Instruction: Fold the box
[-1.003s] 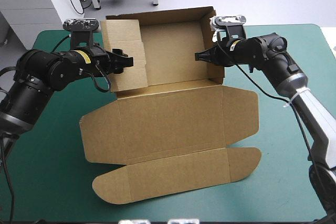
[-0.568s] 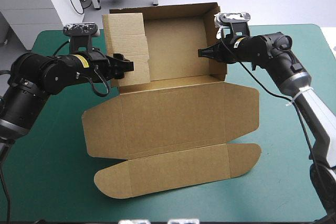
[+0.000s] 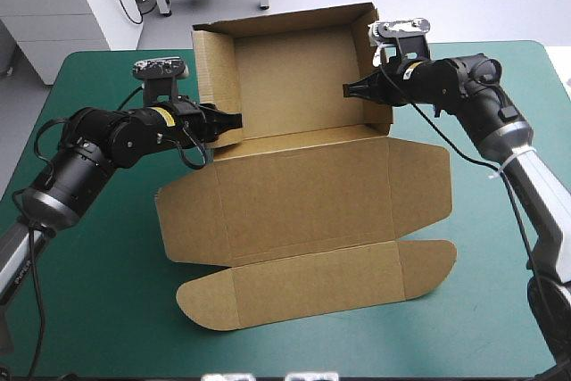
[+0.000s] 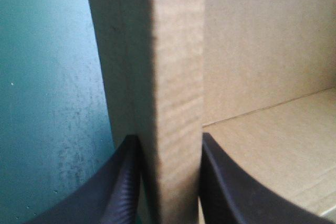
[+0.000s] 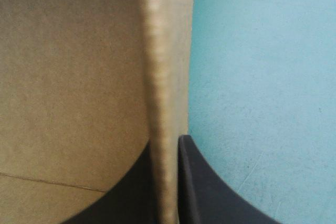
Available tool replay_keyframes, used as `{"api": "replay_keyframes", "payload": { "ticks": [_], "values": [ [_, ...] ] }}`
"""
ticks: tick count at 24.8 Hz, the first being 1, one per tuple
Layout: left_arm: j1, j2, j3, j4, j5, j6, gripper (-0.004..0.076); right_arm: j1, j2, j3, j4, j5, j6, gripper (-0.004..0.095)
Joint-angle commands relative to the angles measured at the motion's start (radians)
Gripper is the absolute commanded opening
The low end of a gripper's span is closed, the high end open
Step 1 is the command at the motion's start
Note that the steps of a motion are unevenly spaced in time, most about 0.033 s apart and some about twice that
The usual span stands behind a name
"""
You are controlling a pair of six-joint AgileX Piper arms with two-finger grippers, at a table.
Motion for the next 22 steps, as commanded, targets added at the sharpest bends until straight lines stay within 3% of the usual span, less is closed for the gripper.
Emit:
{"api": "replay_keyframes", "payload": {
  "ticks": [1, 5, 13, 18, 22],
  "values": [
    [-0.009, 0.001, -0.026, -0.036, -0.086, 0.002, 0.0164, 0.012, -0.055, -0.04, 0.129, -0.058, -0.017, -0.0014],
    [-0.009, 0.009, -0.026, 0.021, -0.137, 0.002, -0.0008, 0.012, -0.055, -0.04, 0.146, -0.028, -0.029, -0.0014],
    [-0.009, 0.009, -0.026, 0.032, -0.181, 0.002, -0.0008, 0.012, -0.055, -0.04, 0.197, -0.023, -0.063, -0.0014],
    [-0.009, 0.009, -0.026, 0.041, -0.28, -0.014, -0.0008, 0.012, -0.055, -0.04, 0.237, 0.009, -0.104, -0.0014],
    [-0.009, 0.009, -0.026, 0.086, -0.292, -0.044, -0.0009, 0.012, -0.055, -0.04, 0.171, 0.051, -0.086, -0.0014]
  ]
}}
